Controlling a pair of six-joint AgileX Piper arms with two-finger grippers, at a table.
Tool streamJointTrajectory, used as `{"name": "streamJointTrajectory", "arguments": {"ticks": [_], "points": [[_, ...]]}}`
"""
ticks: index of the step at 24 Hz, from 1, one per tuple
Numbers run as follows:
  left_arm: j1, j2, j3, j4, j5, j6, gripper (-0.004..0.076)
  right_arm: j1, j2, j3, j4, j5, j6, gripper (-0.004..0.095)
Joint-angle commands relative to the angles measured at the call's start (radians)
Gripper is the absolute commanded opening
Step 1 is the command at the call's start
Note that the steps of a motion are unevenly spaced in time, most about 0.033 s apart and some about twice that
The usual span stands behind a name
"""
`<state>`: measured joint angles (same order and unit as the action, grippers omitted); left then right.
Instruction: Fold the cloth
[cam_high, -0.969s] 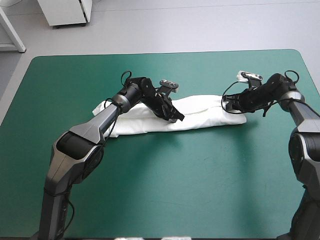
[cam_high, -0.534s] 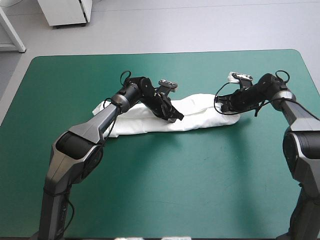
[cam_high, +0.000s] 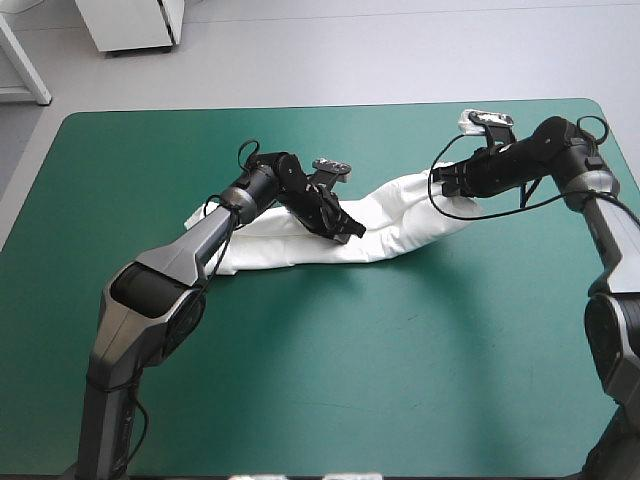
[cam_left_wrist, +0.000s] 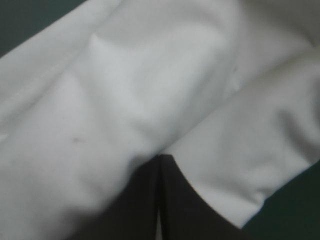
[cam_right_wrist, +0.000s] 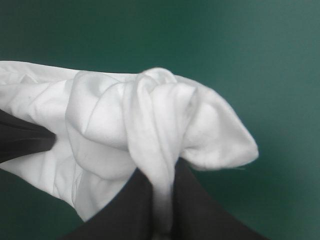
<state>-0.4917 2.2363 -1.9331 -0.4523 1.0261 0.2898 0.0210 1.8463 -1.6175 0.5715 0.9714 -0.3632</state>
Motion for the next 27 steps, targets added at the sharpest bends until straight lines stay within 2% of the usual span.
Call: {"name": "streamJointTrajectory", "arguments": {"ticks": [1, 9, 13, 16, 21, 27], "points": [[0.006, -0.055, -0.021, 0.023, 0.005, -0.011, -0.0009, 0.003, -0.098, -0.034, 0.026, -0.011, -0.004, -0.0013], [0.006, -0.058, -0.021, 0.031, 0.014, -0.011, -0.0009, 0.003, -0.134, -0.082, 0.028, 0.004, -0.004, -0.0013], [0.008, -0.106, -0.064, 0.121, 0.080, -0.031, -0.0009, 0.003, -0.134, -0.082, 0.042, 0.006, -0.004, -0.0013], [0.008, -0.158, -0.106, 0.212, 0.133, -0.066, -0.0009, 0.005, -0.134, -0.082, 0.091, 0.006, -0.015, -0.0013], [0.008, -0.284, -0.130, 0.365, 0.207, -0.100, -0.0009, 0.012, -0.132, -0.091, 0.254, 0.019, -0.069, -0.0013], [0.008, -0.444, -0.130, 0.431, 0.252, -0.118, -0.0009, 0.104, -0.126, -0.164, 0.307, -0.004, -0.082, -0.0013]]}}
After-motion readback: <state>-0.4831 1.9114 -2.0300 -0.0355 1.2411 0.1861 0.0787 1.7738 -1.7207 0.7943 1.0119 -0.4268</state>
